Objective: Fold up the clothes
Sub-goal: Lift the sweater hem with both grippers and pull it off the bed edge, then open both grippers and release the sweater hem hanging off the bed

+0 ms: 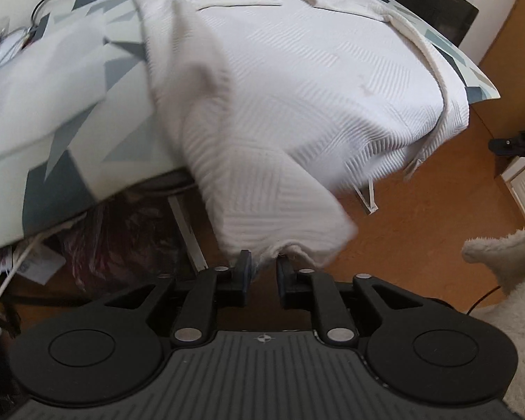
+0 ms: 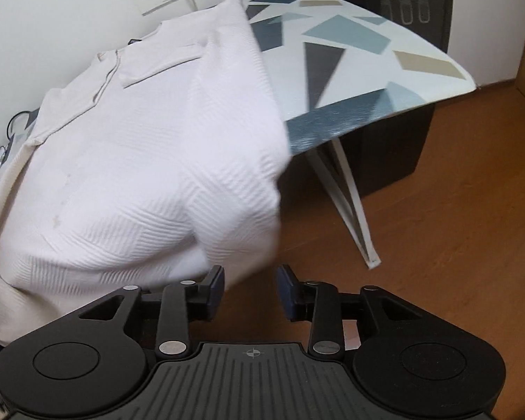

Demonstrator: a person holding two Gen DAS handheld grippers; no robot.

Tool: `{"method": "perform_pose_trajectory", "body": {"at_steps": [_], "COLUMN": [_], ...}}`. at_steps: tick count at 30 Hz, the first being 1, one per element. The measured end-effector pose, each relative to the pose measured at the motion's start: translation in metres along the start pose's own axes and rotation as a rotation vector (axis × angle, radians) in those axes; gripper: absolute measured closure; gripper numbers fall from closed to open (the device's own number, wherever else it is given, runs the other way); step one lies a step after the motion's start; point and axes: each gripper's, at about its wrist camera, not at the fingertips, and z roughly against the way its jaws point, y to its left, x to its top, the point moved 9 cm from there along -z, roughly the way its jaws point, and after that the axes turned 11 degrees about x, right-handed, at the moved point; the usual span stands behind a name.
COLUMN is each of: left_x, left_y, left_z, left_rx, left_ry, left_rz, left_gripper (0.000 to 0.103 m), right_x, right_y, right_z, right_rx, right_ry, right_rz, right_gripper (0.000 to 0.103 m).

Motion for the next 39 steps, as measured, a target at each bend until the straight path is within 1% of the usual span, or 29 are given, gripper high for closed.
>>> {"method": "perform_pose_trajectory", "body": {"at_steps": [1, 2, 4, 7, 11, 18, 20, 22, 23, 24, 25, 26, 27, 28, 29, 32, 35, 38, 39], "left_x": [-0.001, -0.002, -0.003, -0.003, -0.005, -0.009, -0.009, -0.008, -0.008, -0.008, -0.009, -0.01, -0.011, -0.012, -0.013, -0.022, -0.034, -0.041, -0.042], "left_y": [0.003, 0.004, 0.008, 0.009, 0.014, 0.03, 0.031, 0.027, 0.025, 0.023, 0.021, 0.021, 0.021, 0.021, 0.022, 0.027, 0.041, 0.049, 0.048], "left_z": [0.0, 0.0, 0.0, -0.001, -0.008, -0.029, -0.034, -0.038, -0.04, -0.043, -0.046, -0.048, -0.051, -0.053, -0.054, -0.037, -0.01, 0.017, 0.024], "left_rx": [-0.002, -0.002, -0.004, -0.014, 0.004, 0.016, -0.004, -0.047, -0.061, -0.062, -0.062, -0.061, -0.059, -0.058, -0.046, 0.053, 0.197, 0.356, 0.385], "left_ry": [-0.001, -0.006, -0.014, -0.025, -0.039, -0.103, -0.134, -0.186, -0.209, -0.221, -0.223, -0.208, -0.194, -0.18, -0.169, -0.155, -0.16, -0.194, -0.202], "left_rz": [0.009, 0.02, 0.042, 0.056, 0.065, 0.16, 0.179, 0.181, 0.177, 0.172, 0.174, 0.186, 0.198, 0.211, 0.214, 0.176, 0.152, 0.106, 0.089], "left_gripper": [0.073, 0.06, 0.049, 0.048, 0.04, 0.039, 0.039, 0.039, 0.039, 0.04, 0.045, 0.057, 0.066, 0.085, 0.094, 0.096, 0.098, 0.098, 0.098], "right_x": [-0.002, -0.004, -0.009, -0.016, -0.02, -0.014, -0.012, -0.012, -0.012, -0.013, -0.014, -0.015, -0.016, -0.016, -0.017, -0.016, -0.015, -0.017, -0.017], "right_y": [0.007, 0.013, 0.025, 0.04, 0.047, 0.042, 0.042, 0.043, 0.044, 0.045, 0.046, 0.047, 0.049, 0.051, 0.053, 0.058, 0.064, 0.07, 0.072], "right_z": [-0.003, -0.005, -0.01, -0.013, -0.014, -0.011, -0.01, -0.01, -0.01, -0.01, -0.01, -0.01, -0.01, -0.01, -0.011, -0.012, -0.017, -0.025, -0.029], "right_rx": [0.004, 0.007, 0.008, 0.005, -0.001, -0.026, -0.033, -0.04, -0.043, -0.047, -0.05, -0.052, -0.054, -0.055, -0.054, -0.042, -0.028, -0.013, -0.007], "right_ry": [0.006, 0.014, 0.031, 0.056, 0.077, 0.078, 0.077, 0.079, 0.083, 0.088, 0.093, 0.097, 0.1, 0.103, 0.105, 0.104, 0.102, 0.111, 0.116], "right_rz": [0.001, 0.008, 0.033, 0.073, 0.086, 0.081, 0.089, 0.097, 0.104, 0.112, 0.12, 0.129, 0.137, 0.143, 0.147, 0.15, 0.149, 0.148, 0.148], "right_gripper": [0.07, 0.07, 0.07, 0.069, 0.069, 0.069, 0.068, 0.064, 0.064, 0.064, 0.064, 0.064, 0.063, 0.063, 0.063, 0.063, 0.062, 0.063, 0.063]}}
